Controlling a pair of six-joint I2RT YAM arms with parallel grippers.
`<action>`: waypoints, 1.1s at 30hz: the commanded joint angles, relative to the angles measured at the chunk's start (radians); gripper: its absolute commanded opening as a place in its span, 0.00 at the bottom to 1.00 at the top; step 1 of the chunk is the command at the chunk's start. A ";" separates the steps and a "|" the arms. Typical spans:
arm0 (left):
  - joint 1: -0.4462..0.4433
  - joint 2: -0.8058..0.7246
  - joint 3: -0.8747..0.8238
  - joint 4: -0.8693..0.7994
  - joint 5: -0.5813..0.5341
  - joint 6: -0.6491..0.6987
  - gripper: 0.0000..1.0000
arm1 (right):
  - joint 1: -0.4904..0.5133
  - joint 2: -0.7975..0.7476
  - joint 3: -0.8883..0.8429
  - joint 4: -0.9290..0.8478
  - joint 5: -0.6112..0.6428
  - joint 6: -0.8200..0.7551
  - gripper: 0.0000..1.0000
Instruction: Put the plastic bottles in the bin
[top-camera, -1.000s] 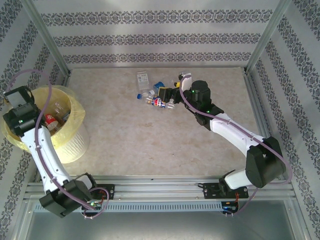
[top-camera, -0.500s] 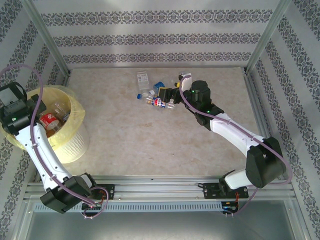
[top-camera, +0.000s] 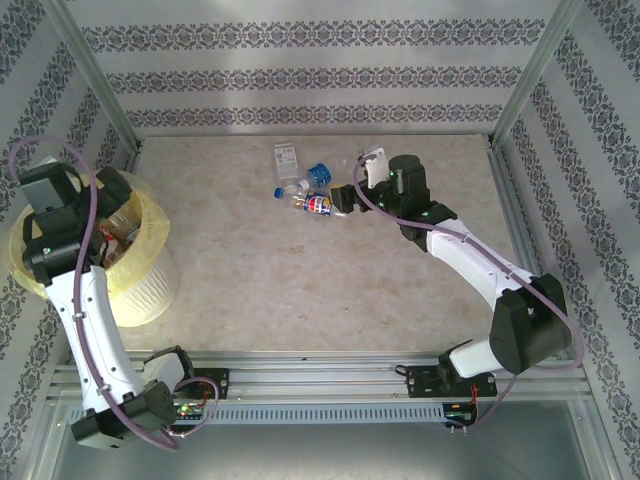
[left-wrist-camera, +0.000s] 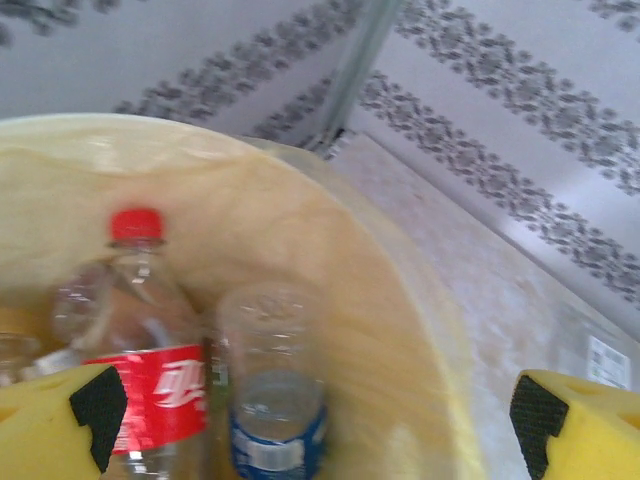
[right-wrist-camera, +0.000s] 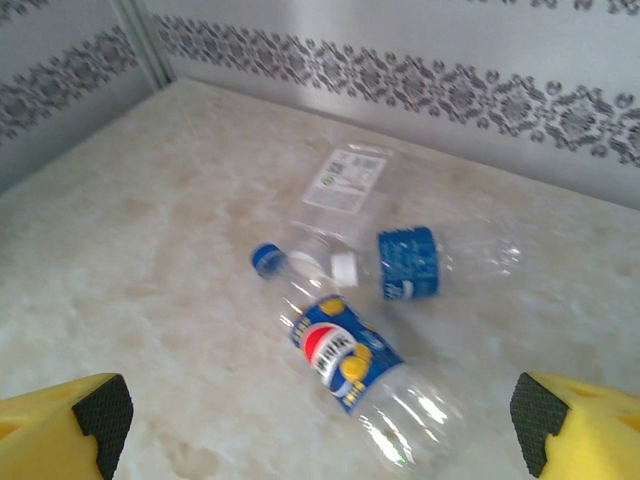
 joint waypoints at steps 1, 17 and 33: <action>-0.119 0.001 0.012 0.054 -0.036 -0.075 1.00 | -0.030 0.034 0.029 -0.083 -0.048 -0.131 0.98; -0.560 0.117 0.105 0.162 -0.040 -0.122 1.00 | -0.060 0.344 0.318 -0.482 -0.078 -0.559 0.95; -0.643 0.258 0.132 0.291 0.086 -0.150 1.00 | -0.016 0.721 0.700 -0.721 -0.009 -0.758 0.92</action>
